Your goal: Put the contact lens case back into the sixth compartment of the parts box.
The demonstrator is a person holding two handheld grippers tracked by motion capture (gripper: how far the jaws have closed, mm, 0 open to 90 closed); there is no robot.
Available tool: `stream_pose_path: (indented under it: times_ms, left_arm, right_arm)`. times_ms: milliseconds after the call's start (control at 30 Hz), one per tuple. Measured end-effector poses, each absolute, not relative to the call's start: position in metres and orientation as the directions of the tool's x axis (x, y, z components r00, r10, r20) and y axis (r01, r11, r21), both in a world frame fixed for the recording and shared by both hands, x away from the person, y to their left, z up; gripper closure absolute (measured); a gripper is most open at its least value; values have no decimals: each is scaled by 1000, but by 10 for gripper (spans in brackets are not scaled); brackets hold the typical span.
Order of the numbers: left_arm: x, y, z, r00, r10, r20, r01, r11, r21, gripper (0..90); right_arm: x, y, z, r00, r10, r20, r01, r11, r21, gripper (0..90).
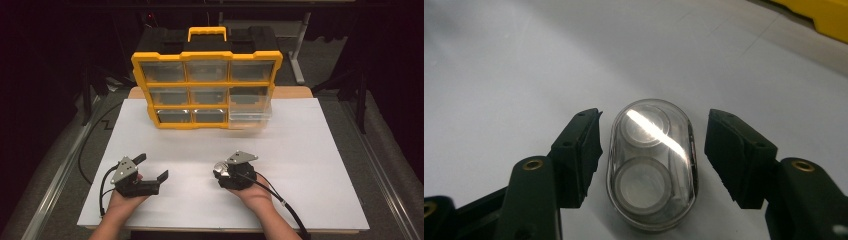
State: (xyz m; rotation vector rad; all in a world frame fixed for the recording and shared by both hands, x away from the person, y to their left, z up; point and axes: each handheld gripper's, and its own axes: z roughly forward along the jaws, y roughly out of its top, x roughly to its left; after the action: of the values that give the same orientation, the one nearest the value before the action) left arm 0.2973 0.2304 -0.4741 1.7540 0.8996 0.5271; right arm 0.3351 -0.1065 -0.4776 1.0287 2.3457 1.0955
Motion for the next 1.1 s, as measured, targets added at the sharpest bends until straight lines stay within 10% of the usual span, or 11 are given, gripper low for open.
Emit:
stream_pose_path:
  times_ms: [1100]
  left_arm:
    - [297, 230, -473, 621, 781, -71, 317, -167, 934, 2]
  right_arm:
    - [333, -103, -485, -665, 746, -38, 485, 470, 738, 500]
